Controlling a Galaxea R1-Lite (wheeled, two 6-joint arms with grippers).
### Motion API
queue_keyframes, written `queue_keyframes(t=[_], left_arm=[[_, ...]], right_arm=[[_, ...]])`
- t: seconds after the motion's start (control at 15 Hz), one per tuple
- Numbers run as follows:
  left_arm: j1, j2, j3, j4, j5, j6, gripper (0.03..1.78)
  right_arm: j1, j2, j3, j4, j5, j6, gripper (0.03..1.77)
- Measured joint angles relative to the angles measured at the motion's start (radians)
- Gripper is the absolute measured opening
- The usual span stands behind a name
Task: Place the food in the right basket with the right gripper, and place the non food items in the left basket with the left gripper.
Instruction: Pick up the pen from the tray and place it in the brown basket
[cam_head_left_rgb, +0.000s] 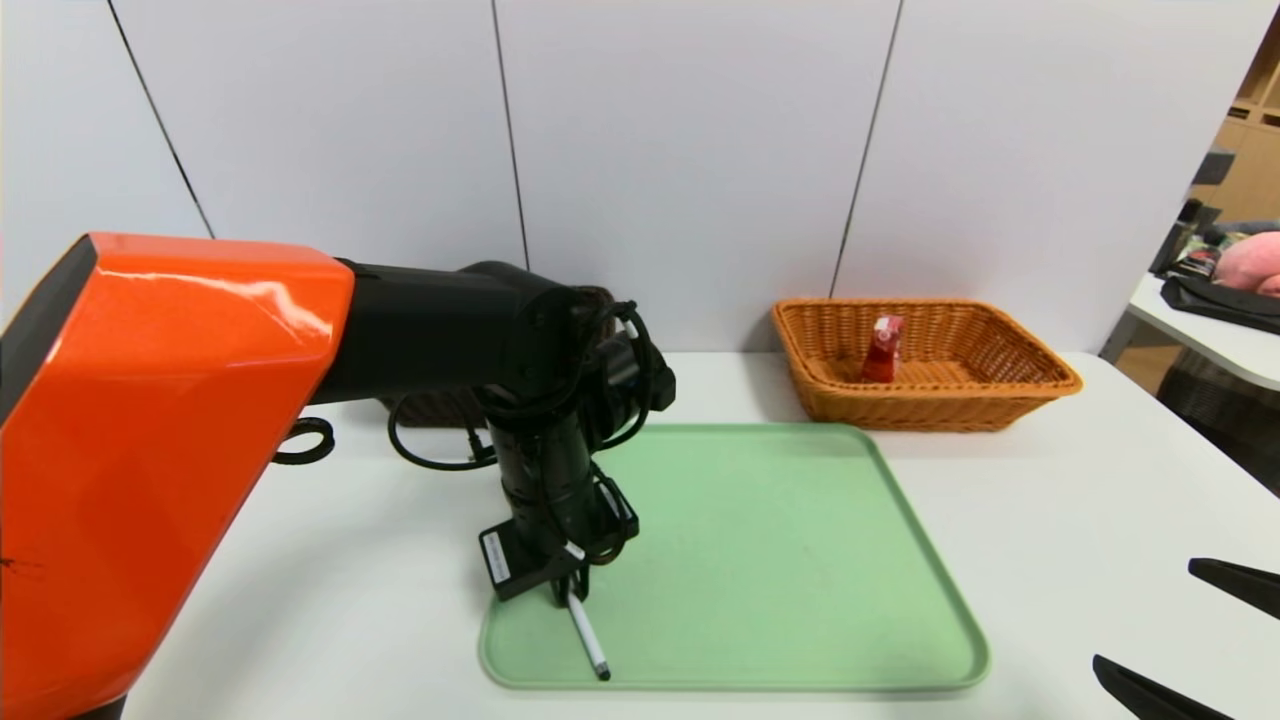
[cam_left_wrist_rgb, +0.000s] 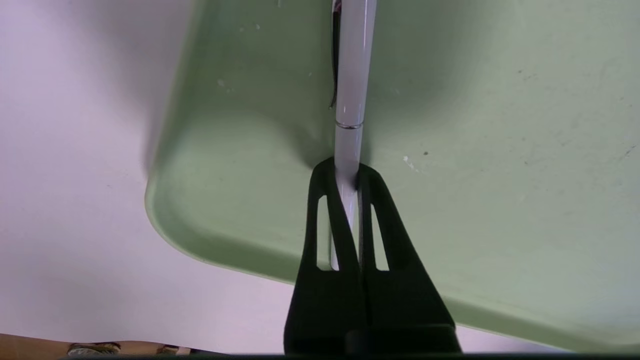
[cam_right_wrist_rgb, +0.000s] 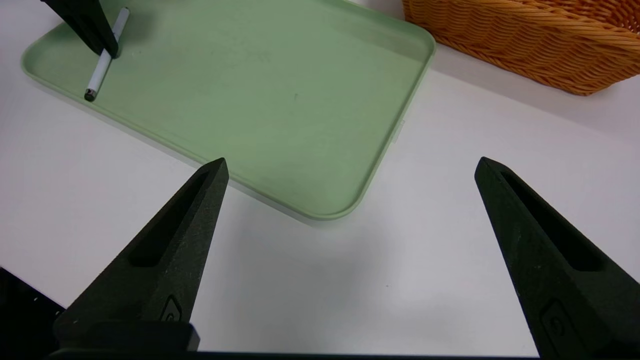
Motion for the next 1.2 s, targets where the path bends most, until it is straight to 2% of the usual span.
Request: queue_keyframes(t=[0.13, 0.33, 0.67, 0.8, 1.2], left_arm=[[-0.027, -0.023, 0.002, 0.005, 0.028, 0.011, 0.05], [-0.114, -0.094, -0.003, 0.016, 0.096, 0.079, 0.05], [-0.239, -0.206, -0.056, 0.025, 0.246, 0.236, 0.05], [-0.265, -0.232, -0.093, 0.032, 0.298, 0.292, 0.05], [-0.279, -0.276, -0.151, 0.045, 0.368, 0.450, 0.05]], right_arm=[[0.000, 0.001, 0.002, 0.001, 0.000, 0.001, 1.70], [0.000, 0.002, 0.003, 0.000, -0.001, 0.002, 1.70], [0.000, 0.002, 0.003, 0.000, -0.001, 0.001, 1.70], [0.000, 0.002, 0.003, 0.000, -0.001, 0.001, 1.70], [0.000, -0.003, 0.003, 0.000, -0.002, 0.001, 1.70]])
